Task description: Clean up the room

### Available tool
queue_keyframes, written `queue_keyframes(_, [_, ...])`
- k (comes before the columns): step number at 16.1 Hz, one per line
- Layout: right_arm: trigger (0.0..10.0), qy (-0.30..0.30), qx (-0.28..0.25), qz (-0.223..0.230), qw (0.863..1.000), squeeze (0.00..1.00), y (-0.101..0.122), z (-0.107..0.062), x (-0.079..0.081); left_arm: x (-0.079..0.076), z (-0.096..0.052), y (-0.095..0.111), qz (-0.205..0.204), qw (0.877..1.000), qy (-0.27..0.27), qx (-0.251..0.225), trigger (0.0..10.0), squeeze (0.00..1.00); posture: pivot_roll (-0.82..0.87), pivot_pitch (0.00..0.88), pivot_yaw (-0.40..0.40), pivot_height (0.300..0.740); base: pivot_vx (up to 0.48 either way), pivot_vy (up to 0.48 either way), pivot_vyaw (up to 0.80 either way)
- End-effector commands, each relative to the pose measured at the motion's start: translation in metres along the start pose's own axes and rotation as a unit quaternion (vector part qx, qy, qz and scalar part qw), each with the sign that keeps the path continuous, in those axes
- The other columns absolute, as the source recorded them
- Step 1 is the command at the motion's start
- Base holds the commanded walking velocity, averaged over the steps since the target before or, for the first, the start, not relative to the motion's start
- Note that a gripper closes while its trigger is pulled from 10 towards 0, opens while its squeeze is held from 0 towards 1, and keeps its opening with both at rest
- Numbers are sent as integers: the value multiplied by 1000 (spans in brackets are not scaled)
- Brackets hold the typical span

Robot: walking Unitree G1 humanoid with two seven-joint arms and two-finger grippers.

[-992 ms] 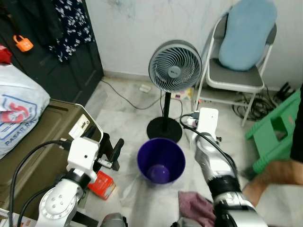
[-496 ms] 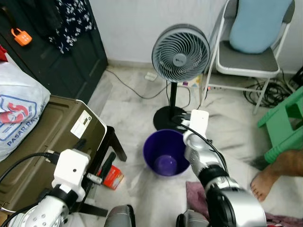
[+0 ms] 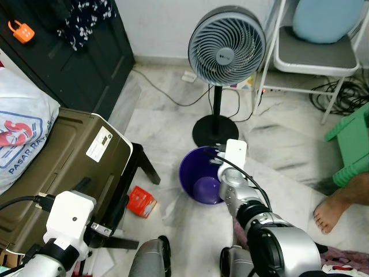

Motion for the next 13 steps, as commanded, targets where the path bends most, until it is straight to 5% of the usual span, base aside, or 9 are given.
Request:
queue_keyframes(1, [10000, 4, 0, -2, 1000, 0, -1, -2, 7, 3, -5, 0, 7, 1000, 1, 9, 10000, 0, 244, 244, 133, 740, 0, 0, 0])
queue_keyframes(11, [10000, -42, -98, 10, 994, 0, 42, 6, -19, 6, -5, 3, 0, 1000, 3, 18, 10000, 0, 242, 245, 138, 740, 0, 0, 0])
queue_keyframes(12, [10000, -38, -98, 15, 994, 188, 41, 6, -19, 6, -5, 3, -1, 1000, 2, 18, 10000, 0, 241, 246, 138, 740, 0, 0, 0])
queue_keyframes(13, [10000, -38, -100, 16, 994, 635, 42, 6, -19, 6, -5, 3, -1, 1000, 2, 18, 10000, 0, 242, 246, 139, 740, 0, 0, 0])
Point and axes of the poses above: a point about 5 cm out from each wrist's last joint towards the gripper, its own z axis pointing out of the wrist towards the gripper, its own y axis along the axis of the wrist's last joint, x = y × z, the point moved 3 cm from there along z, pointing out of the wrist towards the gripper, and after that the axes turned 3 degrees about z, right-handed, at the moved point
